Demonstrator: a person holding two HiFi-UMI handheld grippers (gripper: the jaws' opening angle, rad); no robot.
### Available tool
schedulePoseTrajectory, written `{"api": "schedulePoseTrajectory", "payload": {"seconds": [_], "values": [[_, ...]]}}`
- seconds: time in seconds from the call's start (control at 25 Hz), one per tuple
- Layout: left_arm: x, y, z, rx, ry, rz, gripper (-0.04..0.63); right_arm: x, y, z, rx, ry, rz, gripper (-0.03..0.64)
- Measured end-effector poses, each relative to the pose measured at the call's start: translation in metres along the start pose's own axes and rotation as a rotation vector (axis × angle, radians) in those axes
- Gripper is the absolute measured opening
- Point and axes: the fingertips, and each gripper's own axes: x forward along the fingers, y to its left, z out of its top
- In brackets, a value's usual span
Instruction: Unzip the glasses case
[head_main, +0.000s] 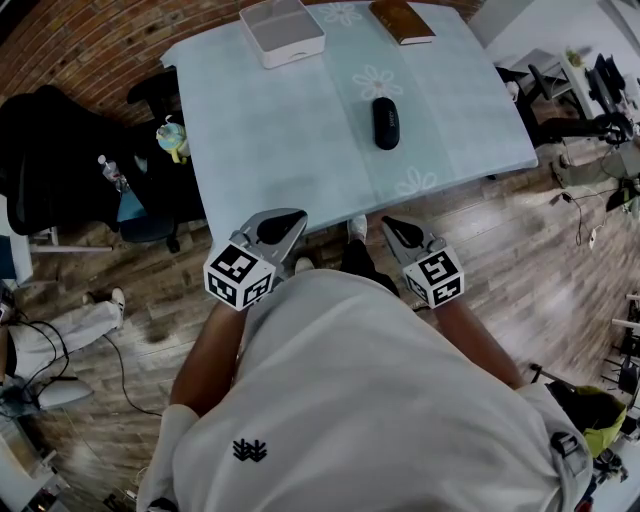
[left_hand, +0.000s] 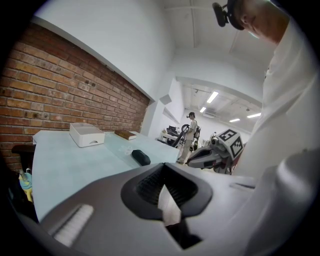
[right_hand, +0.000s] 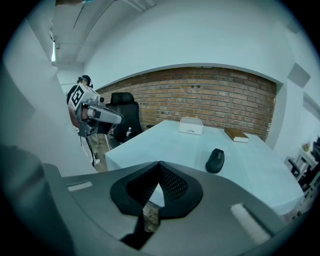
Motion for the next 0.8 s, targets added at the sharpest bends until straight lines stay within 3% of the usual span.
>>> {"api": "schedulePoseTrajectory", "payload": {"seconds": [0.8], "values": [[0.014, -0.01, -0.005, -0.005, 0.026, -0.029, 0.054, -0.012, -0.011, -0.011, 0.019, 0.008, -0.025, 0.0]]}}
